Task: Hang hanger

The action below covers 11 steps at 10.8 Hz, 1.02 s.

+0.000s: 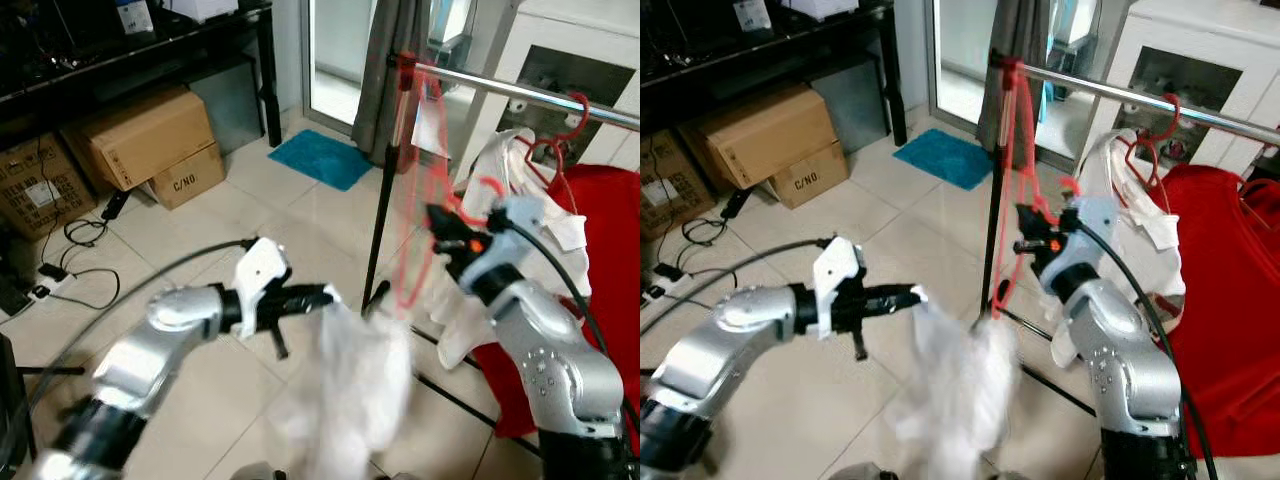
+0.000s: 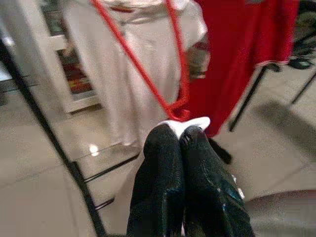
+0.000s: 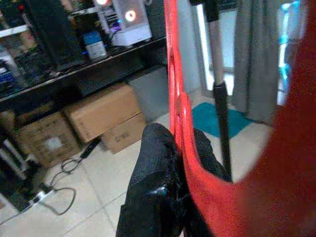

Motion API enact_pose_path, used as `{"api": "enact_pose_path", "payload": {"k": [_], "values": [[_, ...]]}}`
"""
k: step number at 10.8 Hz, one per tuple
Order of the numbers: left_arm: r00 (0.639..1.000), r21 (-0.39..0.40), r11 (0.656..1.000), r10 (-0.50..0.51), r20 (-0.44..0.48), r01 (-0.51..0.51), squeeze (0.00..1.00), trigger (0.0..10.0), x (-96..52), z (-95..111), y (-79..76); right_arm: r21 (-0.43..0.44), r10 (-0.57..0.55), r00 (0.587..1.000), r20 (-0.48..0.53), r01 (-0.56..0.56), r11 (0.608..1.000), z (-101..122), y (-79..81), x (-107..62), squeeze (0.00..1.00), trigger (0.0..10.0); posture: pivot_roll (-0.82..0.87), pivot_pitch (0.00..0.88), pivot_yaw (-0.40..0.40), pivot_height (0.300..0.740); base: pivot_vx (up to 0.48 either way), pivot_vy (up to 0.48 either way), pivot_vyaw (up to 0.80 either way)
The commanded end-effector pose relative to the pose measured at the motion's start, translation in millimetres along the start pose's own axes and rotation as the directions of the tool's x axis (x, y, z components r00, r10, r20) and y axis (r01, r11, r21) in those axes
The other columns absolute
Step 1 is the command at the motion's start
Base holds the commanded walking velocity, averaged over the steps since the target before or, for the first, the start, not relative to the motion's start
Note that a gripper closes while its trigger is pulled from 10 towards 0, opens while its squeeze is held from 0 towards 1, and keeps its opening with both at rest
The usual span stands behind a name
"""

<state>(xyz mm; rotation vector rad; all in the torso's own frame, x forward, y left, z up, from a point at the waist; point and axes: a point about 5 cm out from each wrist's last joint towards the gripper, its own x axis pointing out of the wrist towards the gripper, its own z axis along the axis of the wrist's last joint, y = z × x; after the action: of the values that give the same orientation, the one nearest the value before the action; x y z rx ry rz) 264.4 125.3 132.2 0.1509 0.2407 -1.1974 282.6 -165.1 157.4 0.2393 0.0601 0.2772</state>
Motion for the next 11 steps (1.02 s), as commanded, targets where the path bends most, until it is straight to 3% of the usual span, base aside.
{"api": "enact_pose_path", "payload": {"k": [1, 2, 3, 4, 5, 6, 8, 10, 11], "values": [[0.999, -0.002, 0.999, -0.042, 0.020, 0.042, 0.00, 0.0, -4.0, 6, -6.4, -0.006, -0.043, 0.999, 0.020, 0.043, 0.999, 1, -5.4, -1.3, 0.00, 0.0, -0.01, 0.000, 0.042, 0.740, 0.000, 0.000, 0.00], [1.000, 0.003, 1.000, -0.001, 0.004, 0.001, 0.00, 0.0, -7.6, 2, -5.9, -0.004, -0.073, 0.997, 0.032, 0.073, 0.997, 3, -9.6, -1.2, 0.00, 0.0, -0.01, 0.000, 0.041, 0.740, 0.000, 0.000, 0.00], [0.982, -0.015, 0.982, 0.190, 0.012, -0.190, 0.00, 0.0, -16.6, -5, 4.2, -0.033, -0.073, 0.997, -0.011, 0.072, 0.997, -3, -8.4, -3.5, 0.00, 3.5, -0.01, 0.000, 0.035, 0.740, 0.000, 0.000, 0.00], [0.939, -0.049, 0.939, 0.342, 0.042, -0.340, 0.00, 1.2, -23.4, -8, 12.5, -0.079, -0.056, 0.996, -0.066, 0.050, 0.996, -12, -4.4, -6.7, 0.00, 10.0, -0.01, 0.000, 0.030, 0.740, 0.000, 0.000, 0.00], [0.798, -0.194, 0.786, 0.603, 0.025, -0.588, 0.00, 10.0, -36.3, -23, 21.2, -0.094, -0.053, 0.987, -0.154, 0.039, 0.995, -34, 4.8, -19.5, 0.00, 10.0, 0.00, 0.000, 0.021, 0.740, 0.000, 0.000, -0.46], [0.746, -0.209, 0.726, 0.665, -0.032, -0.656, 0.00, 10.0, -38.3, -33, 16.3, -0.126, -0.062, 0.986, -0.154, 0.043, 0.991, -40, 7.9, -24.9, 0.00, 10.0, 0.01, 0.000, 0.022, 0.740, 0.000, 0.000, -0.80], [0.710, -0.206, 0.687, 0.701, -0.063, -0.697, 0.00, 10.0, -35.9, -42, 4.7, -0.171, -0.157, 0.987, -0.032, 0.150, 0.974, -28, 0.8, -24.6, 0.00, 10.0, 0.03, 0.000, 0.016, 0.740, 0.000, 0.000, -0.80], [0.590, -0.223, 0.591, 0.804, 0.079, -0.775, 0.00, 10.0, -35.3, -26, 12.4, -0.109, -0.111, 0.994, -0.011, 0.109, 0.988, -24, 7.7, -27.2, 0.00, 10.0, 0.01, 0.000, 0.020, 0.740, 0.000, 0.000, -0.80], [0.570, -0.262, 0.579, 0.813, 0.114, -0.772, 0.00, 10.0, -34.5, -17, 16.2, -0.104, -0.125, 0.992, -0.015, 0.123, 0.987, -25, 6.9, -27.3, 0.00, 10.0, 0.01, 0.000, 0.020, 0.740, 0.000, 0.000, -0.80]]}}
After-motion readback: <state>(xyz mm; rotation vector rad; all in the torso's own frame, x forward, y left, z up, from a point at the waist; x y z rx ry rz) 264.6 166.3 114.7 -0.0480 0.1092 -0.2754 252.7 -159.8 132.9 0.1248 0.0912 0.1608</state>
